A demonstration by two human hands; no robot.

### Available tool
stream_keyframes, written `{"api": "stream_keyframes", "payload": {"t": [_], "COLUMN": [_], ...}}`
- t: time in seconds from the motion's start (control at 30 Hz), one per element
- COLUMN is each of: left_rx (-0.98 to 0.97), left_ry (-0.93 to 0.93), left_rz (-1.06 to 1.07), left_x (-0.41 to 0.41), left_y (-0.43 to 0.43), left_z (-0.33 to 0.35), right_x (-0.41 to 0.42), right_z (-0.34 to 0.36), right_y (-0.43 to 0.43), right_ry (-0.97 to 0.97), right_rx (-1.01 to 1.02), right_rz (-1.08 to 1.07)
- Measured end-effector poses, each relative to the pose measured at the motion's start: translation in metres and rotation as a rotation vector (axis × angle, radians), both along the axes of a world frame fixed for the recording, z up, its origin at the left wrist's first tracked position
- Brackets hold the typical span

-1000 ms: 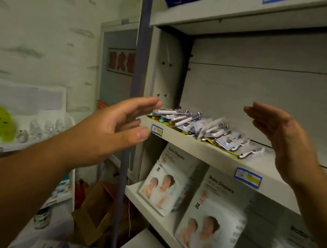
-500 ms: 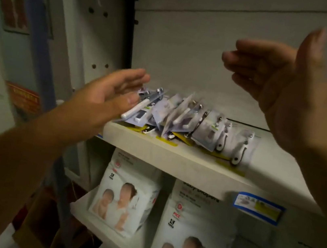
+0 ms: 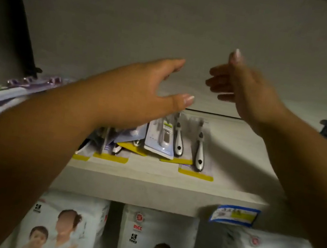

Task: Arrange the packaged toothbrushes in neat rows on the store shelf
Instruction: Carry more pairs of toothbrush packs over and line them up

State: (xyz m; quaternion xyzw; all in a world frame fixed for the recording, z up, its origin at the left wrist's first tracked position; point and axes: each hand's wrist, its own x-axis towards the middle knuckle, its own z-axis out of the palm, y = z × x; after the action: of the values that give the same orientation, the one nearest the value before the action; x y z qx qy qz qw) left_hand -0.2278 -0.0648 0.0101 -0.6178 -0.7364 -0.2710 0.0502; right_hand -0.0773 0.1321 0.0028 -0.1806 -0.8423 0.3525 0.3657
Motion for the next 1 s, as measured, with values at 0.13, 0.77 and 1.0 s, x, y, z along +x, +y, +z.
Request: {"api": "stream_keyframes", "payload": {"t": [0.13,0.77,1.0], "left_rx": [-0.038,0.316,0.368], "left_ry": [0.248,0.052,-0.134], "left_rz": [0.141,0.273,0.368], "left_x": [0.008,-0.027,-0.038], "left_y": [0.012,-0.008,-0.041], "left_z": [-0.009,0.011,-0.004], "right_x": [0.000,-0.002,-0.005], "right_z": [-0.004,-0.018,-0.019], "right_y": [0.005,-0.004,-0.006], "right_ry": [-0.614,-1.053,-0.865], "right_rx": [-0.031,0.171,0.032], "right_rz": [-0.303,-0.300,-0.186]}}
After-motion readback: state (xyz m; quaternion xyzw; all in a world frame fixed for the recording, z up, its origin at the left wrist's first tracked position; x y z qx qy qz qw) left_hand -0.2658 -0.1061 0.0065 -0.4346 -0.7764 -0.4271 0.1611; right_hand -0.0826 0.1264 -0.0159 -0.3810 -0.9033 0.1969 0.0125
